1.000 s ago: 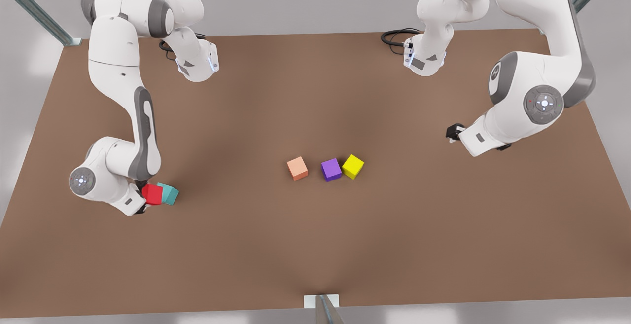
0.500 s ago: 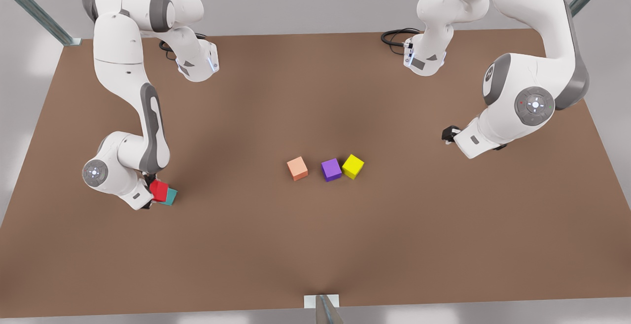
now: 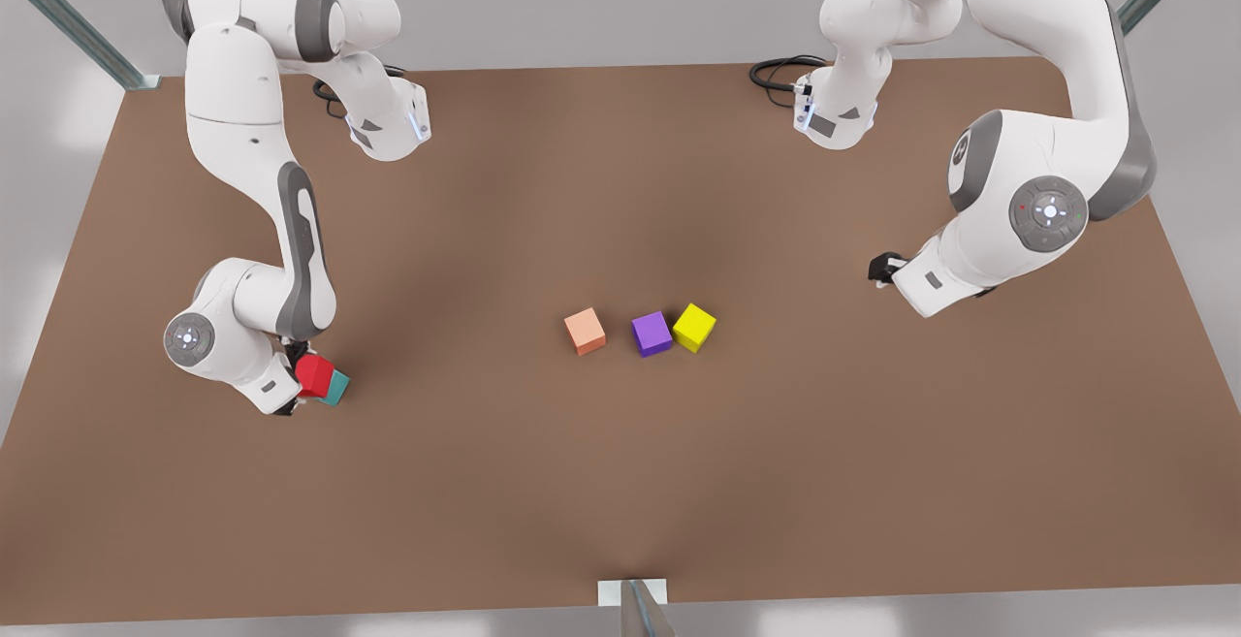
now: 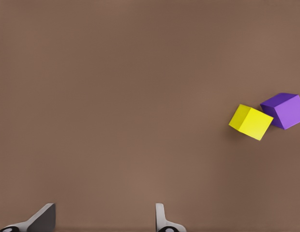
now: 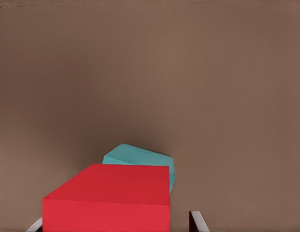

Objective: Pick up red wooden cube and pass to hand red wooden cube and place in blue wooden cube

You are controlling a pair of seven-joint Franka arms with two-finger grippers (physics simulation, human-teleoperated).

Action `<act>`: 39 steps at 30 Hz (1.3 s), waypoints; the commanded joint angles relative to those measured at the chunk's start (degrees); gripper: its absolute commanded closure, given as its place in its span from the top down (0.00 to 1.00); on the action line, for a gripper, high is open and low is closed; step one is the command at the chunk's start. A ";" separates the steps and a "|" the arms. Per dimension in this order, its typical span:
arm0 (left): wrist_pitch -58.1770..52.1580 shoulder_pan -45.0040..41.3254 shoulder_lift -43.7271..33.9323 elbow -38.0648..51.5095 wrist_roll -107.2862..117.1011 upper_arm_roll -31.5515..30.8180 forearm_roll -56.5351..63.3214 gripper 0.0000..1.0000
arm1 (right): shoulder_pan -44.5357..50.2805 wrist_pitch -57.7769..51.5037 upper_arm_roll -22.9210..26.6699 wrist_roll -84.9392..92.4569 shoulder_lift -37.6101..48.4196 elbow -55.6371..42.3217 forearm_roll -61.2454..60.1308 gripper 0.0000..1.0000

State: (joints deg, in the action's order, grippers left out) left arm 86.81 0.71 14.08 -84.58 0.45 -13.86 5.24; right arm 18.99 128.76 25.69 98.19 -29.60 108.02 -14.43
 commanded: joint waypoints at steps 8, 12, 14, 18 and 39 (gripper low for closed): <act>-0.06 0.08 0.16 0.02 1.31 -0.03 0.30 1.00 | 0.09 -7.74 1.21 -1.95 4.64 -0.88 0.11 1.00; -0.06 -0.01 0.16 0.02 1.31 -0.03 0.30 1.00 | 0.17 -15.11 1.38 -4.48 5.87 -3.78 0.11 1.00; -0.15 -0.10 0.07 0.02 2.45 -0.20 0.39 1.00 | 0.26 -25.14 1.91 -17.31 5.69 -8.26 0.19 1.00; -0.15 -0.01 -0.02 0.02 2.54 -0.99 1.18 1.00 | 0.52 -44.74 1.56 -67.47 -1.69 -21.09 2.47 1.00; -0.15 -0.01 0.16 -0.06 2.54 -0.91 1.18 1.00 | -17.32 -53.09 -23.31 -106.10 24.41 -24.44 14.70 1.00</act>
State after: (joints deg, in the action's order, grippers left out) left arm 86.68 0.71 14.30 -84.66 2.53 -14.74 6.38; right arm 1.00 76.14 2.36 22.34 -5.23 83.63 0.20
